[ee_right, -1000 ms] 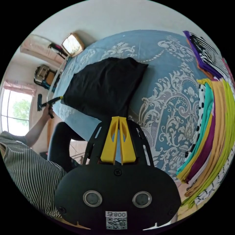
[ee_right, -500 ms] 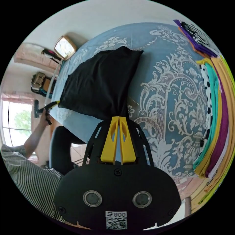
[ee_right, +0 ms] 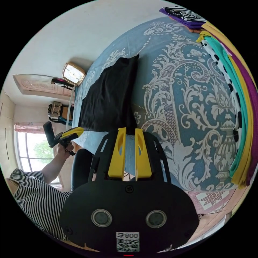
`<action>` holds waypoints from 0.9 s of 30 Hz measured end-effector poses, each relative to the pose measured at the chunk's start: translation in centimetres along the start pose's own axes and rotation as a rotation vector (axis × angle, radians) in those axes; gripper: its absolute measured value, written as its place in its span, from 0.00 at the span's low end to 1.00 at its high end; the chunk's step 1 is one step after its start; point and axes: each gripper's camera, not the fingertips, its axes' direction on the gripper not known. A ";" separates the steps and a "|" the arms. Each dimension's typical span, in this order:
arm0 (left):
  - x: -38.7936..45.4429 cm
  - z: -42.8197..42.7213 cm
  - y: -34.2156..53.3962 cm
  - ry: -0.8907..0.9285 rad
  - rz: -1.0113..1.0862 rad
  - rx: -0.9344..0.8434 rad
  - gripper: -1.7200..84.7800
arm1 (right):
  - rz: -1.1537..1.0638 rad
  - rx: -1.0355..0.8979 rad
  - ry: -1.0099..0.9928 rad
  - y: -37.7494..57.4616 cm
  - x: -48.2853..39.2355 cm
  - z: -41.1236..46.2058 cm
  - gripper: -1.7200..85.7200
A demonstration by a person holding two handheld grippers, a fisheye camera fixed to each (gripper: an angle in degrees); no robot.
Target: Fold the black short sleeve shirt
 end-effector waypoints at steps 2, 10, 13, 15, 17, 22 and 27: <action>3.2 3.1 -2.4 -0.003 0.090 -0.010 0.10 | 0.009 0.007 -0.038 0.0 0.8 0.2 0.07; 15.7 17.3 -10.9 -0.270 0.426 -0.082 0.14 | -0.008 0.078 -0.310 -0.9 2.5 0.2 0.04; 18.0 21.7 -12.9 -0.398 0.440 -0.096 0.09 | -0.043 0.066 -0.340 -2.0 2.1 0.7 0.04; 18.6 23.5 -13.9 -0.404 0.407 -0.076 0.07 | -0.064 0.069 -0.307 -2.7 2.0 0.9 0.04; 18.6 24.7 -14.8 -0.363 0.344 -0.044 0.06 | -0.058 0.112 -0.293 -3.5 2.6 0.6 0.04; 17.9 27.7 -17.9 -0.244 0.147 0.077 0.04 | 0.042 0.165 -0.381 -8.5 6.1 2.0 0.08; 17.7 31.3 -21.4 -0.177 0.064 0.124 0.04 | 0.121 0.120 -0.401 -14.1 7.0 5.5 0.11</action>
